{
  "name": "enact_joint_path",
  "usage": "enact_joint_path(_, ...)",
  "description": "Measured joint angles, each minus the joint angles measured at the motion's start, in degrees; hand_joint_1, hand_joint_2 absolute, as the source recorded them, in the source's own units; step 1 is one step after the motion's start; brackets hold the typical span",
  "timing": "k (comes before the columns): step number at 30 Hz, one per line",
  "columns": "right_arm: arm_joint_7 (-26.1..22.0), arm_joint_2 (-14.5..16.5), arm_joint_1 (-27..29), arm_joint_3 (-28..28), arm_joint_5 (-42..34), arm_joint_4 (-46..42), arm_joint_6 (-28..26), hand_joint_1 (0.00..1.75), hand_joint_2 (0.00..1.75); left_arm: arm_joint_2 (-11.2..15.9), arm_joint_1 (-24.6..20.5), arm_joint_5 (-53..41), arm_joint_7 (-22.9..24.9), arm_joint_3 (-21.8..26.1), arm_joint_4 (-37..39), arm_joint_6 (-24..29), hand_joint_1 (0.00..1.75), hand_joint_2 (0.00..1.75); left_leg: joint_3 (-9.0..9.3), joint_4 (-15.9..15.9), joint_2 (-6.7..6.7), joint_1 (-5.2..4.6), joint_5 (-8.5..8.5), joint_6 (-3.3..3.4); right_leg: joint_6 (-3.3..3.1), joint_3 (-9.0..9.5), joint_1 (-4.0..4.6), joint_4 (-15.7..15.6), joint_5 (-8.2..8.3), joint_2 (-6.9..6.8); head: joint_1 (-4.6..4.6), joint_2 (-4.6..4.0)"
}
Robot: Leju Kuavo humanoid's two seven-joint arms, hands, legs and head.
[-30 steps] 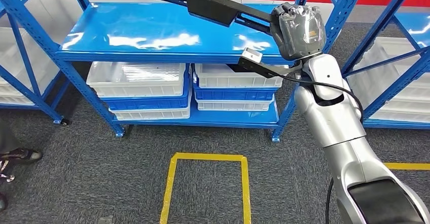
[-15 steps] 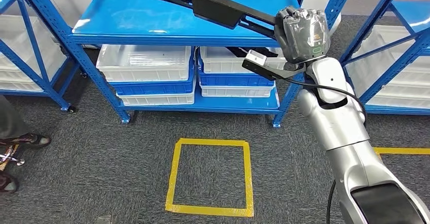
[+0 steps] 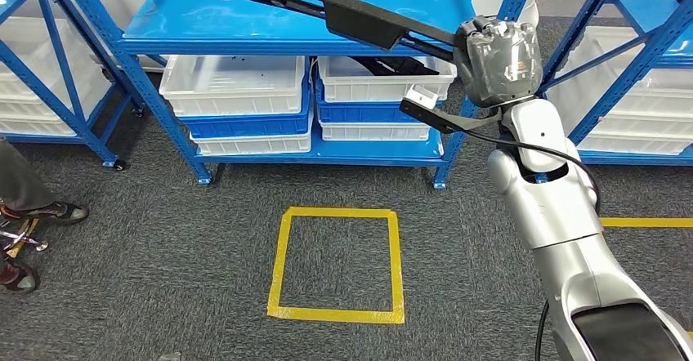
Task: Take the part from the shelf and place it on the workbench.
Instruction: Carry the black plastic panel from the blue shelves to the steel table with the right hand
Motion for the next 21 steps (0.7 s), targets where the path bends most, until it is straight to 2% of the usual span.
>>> enact_joint_path(2, 0.11, -0.69, 0.24, -0.64, -0.27, -1.12, 0.15, 1.75, 1.75, 0.0, -0.09, -0.26, -0.15, -0.01, 0.0, 0.08, 0.0, 1.75, 0.39, -1.68, 0.06, -0.31, 0.06, 0.88, 0.95, -0.42, 0.16, -0.44, 0.75, -0.03, 0.08, 0.0)
enact_joint_path(3, 0.16, -1.11, 0.38, -1.03, -0.47, -1.64, 0.22, 1.75, 1.75, -0.05, -0.11, -0.37, -0.25, -0.01, -0.01, 0.13, 0.0, 1.75, 0.25, -2.18, 0.18, -0.38, 0.61, 1.49, 1.19, -0.84, 0.23, -0.18, 0.62, -0.04, 0.13, 0.0)
enact_joint_path(4, 0.19, -1.56, 0.47, -1.45, -0.64, -2.11, 0.31, 1.75, 1.75, -0.08, -0.13, -0.4, -0.35, 0.0, -0.01, 0.13, 0.0, 1.75, 0.05, -2.63, 0.31, -0.38, 1.23, 2.18, 1.2, -1.58, 0.29, 0.98, -0.19, -0.03, 0.18, 0.0)
enact_joint_path(5, 0.2, -2.01, 0.54, -1.85, -0.83, -2.48, 0.41, 1.75, 1.75, -0.13, -0.16, -0.41, -0.41, 0.01, -0.01, 0.09, 0.0, 1.75, -0.19, -3.01, 0.42, -0.37, 1.84, 2.8, 0.94, -2.83, 0.35, 3.55, -1.74, -0.02, 0.23, 0.0)
enact_joint_path(7, 0.19, -2.95, 0.69, -2.5, -1.46, -3.01, 0.74, 1.75, 1.75, -0.13, -0.2, -0.49, -0.44, 0.01, -0.01, -0.01, 0.0, 1.75, -1.09, -3.07, 0.5, -0.57, 2.65, 3.43, 0.37, -6.16, 0.26, 11.78, -5.8, 0.01, 0.3, 0.0)
enact_joint_path(8, 0.17, -3.41, 0.85, -2.79, -1.88, -3.18, 0.9, 1.75, 1.75, -0.13, -0.2, -0.58, -0.37, 0.01, -0.01, -0.04, 0.0, 1.75, -1.54, -3.05, 0.51, -0.66, 3.01, 3.51, 0.41, -7.51, 0.26, 15.51, -7.26, 0.02, 0.29, 0.0)
enact_joint_path(9, 0.13, -3.88, 0.98, -3.08, -2.27, -3.37, 1.03, 1.75, 1.75, -0.14, -0.2, -0.71, -0.27, 0.01, 0.0, -0.09, 0.0, 1.75, -1.95, -3.02, 0.51, -0.73, 3.33, 3.5, 0.66, -7.87, 0.26, 17.32, -7.9, 0.03, 0.28, 0.0)
enact_joint_path(10, 0.04, -4.36, 1.05, -3.4, -2.53, -3.56, 1.1, 1.75, 1.75, -0.17, -0.2, -0.83, -0.14, 0.01, 0.01, -0.11, 0.0, 1.75, -2.29, -2.98, 0.49, -0.77, 3.62, 3.41, 1.06, -6.97, 0.27, 16.7, -7.67, 0.03, 0.29, 0.0)
enact_joint_path(11, -0.1, -4.78, 1.03, -3.73, -2.74, -3.77, 1.16, 1.75, 1.75, -0.22, -0.2, -0.91, -0.03, 0.01, 0.01, -0.13, 0.0, 1.75, -2.54, -2.92, 0.48, -0.8, 3.83, 3.28, 1.49, -4.76, 0.26, 13.53, -6.67, 0.01, 0.3, 0.0)
enact_joint_path(12, -0.26, -5.15, 0.91, -4.03, -2.94, -4.02, 1.26, 1.75, 1.75, -0.27, -0.2, -0.97, 0.08, 0.0, 0.01, -0.14, 0.0, 1.75, -2.75, -2.79, 0.47, -0.82, 3.99, 3.12, 1.8, -1.78, 0.26, 8.83, -5.36, -0.03, 0.32, 0.0)
enact_joint_path(13, -0.39, -5.44, 0.72, -4.25, -3.13, -4.24, 1.37, 1.75, 1.75, -0.31, -0.24, -0.99, 0.15, 0.01, 0.01, -0.14, 0.0, 1.75, -3.04, -2.51, 0.47, -0.99, 4.08, 2.91, 1.84, 0.89, 0.33, 4.42, -4.26, -0.02, 0.35, 0.0)
enact_joint_path(14, -0.46, -5.67, 0.53, -4.4, -3.31, -4.43, 1.5, 1.75, 1.75, -0.32, -0.27, -1.0, 0.19, 0.01, 0.01, -0.14, 0.0, 1.75, -3.32, -2.25, 0.49, -1.11, 4.21, 2.66, 1.63, 2.67, 0.43, 1.24, -3.46, 0.01, 0.32, 0.0)
enact_joint_path(15, -0.49, -5.89, 0.39, -4.51, -3.43, -4.57, 1.66, 1.75, 1.75, -0.32, -0.3, -1.0, 0.23, 0.01, 0.01, -0.14, 0.0, 1.75, -3.62, -2.03, 0.5, -1.23, 4.35, 2.39, 1.27, 3.43, 0.54, -0.31, -3.06, 0.06, 0.32, 0.0)
enact_joint_path(16, -0.5, -6.07, 0.32, -4.61, -3.49, -4.66, 1.81, 1.75, 1.75, -0.35, -0.32, -1.0, 0.28, 0.01, 0.01, -0.15, 0.0, 1.75, -3.89, -1.88, 0.51, -1.33, 4.53, 2.08, 0.86, 3.35, 0.68, -0.46, -2.92, 0.14, 0.31, 0.0)
enact_joint_path(18, -0.55, -6.35, 0.27, -4.84, -3.51, -4.73, 2.04, 1.75, 1.75, -0.39, -0.29, -1.04, 0.46, 0.01, 0.01, -0.16, 0.0, 1.75, -4.34, -1.55, 0.47, -1.19, 4.45, 1.46, 0.07, 2.96, 0.25, -0.34, -2.44, 0.16, 0.3, 0.0)
enact_joint_path(19, -0.6, -6.41, 0.21, -4.92, -3.51, -4.8, 2.09, 1.75, 1.75, -0.42, -0.28, -1.08, 0.57, 0.01, 0.01, -0.16, 0.0, 1.75, -4.84, -0.5, 0.45, -1.08, 3.52, 1.11, -0.4, 2.84, 0.0, -0.38, -2.18, 0.14, 0.22, 0.0)
enact_joint_path(21, -0.69, -6.46, 0.04, -4.98, -3.51, -4.96, 2.15, 1.75, 1.75, -0.48, -0.28, -1.17, 0.71, 0.01, 0.01, -0.16, 0.0, 1.75, -7.04, 5.02, 0.44, -0.79, -0.27, 0.4, -1.21, 2.51, -0.2, -0.43, -1.73, 0.09, 0.08, 0.0)
